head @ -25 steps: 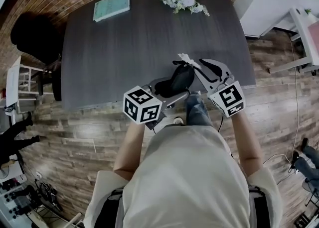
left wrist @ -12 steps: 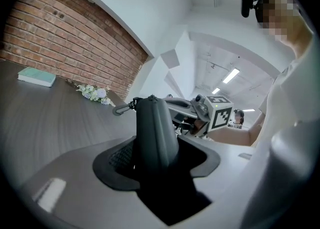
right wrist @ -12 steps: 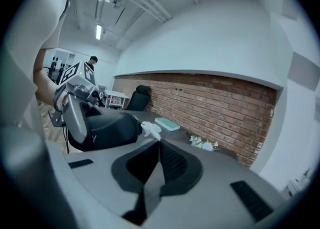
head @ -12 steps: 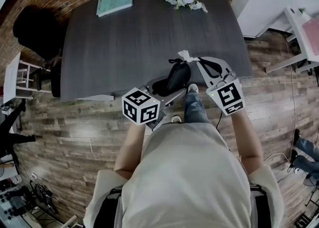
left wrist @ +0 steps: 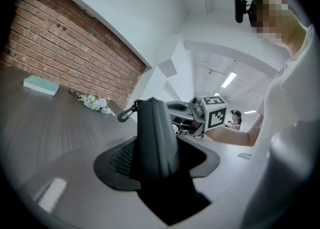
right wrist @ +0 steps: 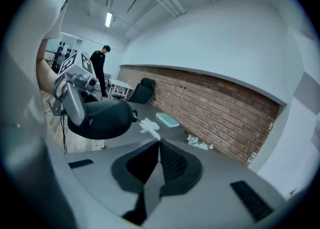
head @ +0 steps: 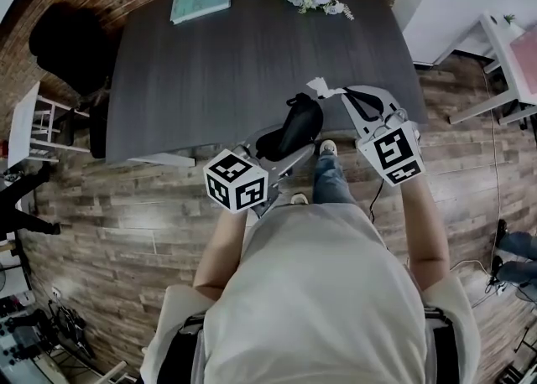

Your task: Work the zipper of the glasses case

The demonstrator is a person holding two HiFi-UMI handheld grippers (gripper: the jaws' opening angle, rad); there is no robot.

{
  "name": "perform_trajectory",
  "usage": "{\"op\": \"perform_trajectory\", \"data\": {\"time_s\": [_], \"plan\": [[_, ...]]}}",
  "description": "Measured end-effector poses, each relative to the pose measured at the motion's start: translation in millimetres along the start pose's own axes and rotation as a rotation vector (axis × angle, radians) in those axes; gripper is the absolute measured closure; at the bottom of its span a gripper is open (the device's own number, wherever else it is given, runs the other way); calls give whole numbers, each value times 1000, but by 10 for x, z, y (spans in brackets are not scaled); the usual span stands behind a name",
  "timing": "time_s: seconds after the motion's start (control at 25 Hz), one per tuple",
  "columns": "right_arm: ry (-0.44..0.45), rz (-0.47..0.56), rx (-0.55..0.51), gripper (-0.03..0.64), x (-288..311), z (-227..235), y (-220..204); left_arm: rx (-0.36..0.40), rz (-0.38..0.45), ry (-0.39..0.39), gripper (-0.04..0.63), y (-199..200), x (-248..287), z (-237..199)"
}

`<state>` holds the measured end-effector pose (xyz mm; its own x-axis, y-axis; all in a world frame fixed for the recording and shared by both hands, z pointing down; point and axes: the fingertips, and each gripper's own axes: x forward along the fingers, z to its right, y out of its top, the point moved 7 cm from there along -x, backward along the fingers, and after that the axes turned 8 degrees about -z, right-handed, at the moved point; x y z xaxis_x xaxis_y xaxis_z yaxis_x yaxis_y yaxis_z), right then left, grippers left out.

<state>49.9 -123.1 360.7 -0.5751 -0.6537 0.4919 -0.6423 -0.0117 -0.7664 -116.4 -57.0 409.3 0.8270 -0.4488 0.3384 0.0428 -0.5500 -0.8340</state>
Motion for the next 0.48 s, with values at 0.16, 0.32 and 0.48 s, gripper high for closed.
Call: {"op": "perform_trajectory", "data": {"time_s": [0.16, 0.32, 0.48], "plan": [[38, -6, 67, 612, 15, -103, -77, 0, 39, 10, 351, 82, -82, -38], [59, -1, 135, 612, 27, -217, -130, -3, 65, 4, 351, 160, -118, -62], [78, 4, 184, 612, 39, -321, -174, -37, 112, -25, 351, 251, -134, -92]]}}
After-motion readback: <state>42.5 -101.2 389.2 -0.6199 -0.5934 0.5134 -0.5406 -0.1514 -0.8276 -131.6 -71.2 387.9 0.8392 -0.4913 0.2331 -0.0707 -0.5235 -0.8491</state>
